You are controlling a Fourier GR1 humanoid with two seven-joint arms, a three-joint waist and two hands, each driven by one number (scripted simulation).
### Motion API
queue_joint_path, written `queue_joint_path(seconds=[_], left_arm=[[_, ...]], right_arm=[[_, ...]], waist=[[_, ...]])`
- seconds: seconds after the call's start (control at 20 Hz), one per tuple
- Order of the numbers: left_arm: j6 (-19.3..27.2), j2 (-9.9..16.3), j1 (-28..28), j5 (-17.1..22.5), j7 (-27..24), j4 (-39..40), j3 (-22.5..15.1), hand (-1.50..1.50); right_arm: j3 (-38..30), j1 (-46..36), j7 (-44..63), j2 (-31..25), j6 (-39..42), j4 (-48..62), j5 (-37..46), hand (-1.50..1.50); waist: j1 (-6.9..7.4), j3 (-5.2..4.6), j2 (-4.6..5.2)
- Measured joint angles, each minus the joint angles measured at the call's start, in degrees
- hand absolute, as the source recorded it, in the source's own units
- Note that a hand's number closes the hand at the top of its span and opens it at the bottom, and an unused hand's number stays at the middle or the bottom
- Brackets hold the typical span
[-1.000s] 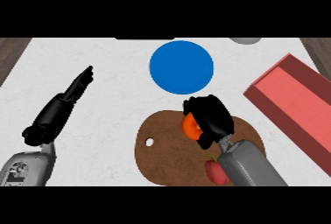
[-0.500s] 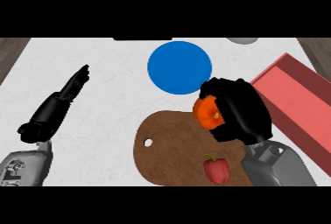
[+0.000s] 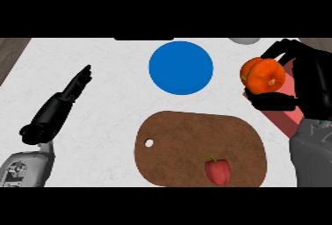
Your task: Pick the squash from the cutting board and place it in the cardboard box
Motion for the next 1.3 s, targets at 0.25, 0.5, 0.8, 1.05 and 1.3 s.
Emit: queue_joint_path(seconds=[0.25,0.5,0.8,1.05,1.3], left_arm=[[-0.17,-0.21,-0.85,-0.12,0.62,-0.42,0.13,0.00],[-0.56,-0.22,-0.37,-0.52,-0.43,0.37,0.12,0.00],[-0.81,-0.56,-0.01,-0.28,0.35,-0.66,0.04,0.00],[-0.71,-1.00,-0.66,-0.40,1.36,-1.24,-0.03,0.00],[-1.17,-0.80,-0.40,-0.31,1.02,-1.28,0.30,0.00]], right_arm=[[-9.44,-3.24,-0.76,-4.32,-0.97,5.46,-3.68,1.50],[-15.11,-4.18,-6.80,-12.79,-0.06,15.31,-5.23,1.50],[-17.82,-3.85,-10.83,-19.97,8.84,26.98,-8.26,1.50],[-18.24,-4.55,-16.96,-25.45,13.37,37.68,-9.49,1.50],[-17.49,-4.89,-23.21,-29.85,16.09,48.61,-9.02,-1.50]], waist=[[0.28,0.00,0.10],[0.46,0.00,0.20],[0.64,0.01,0.23],[0.87,0.03,0.28],[1.06,0.03,0.37]])
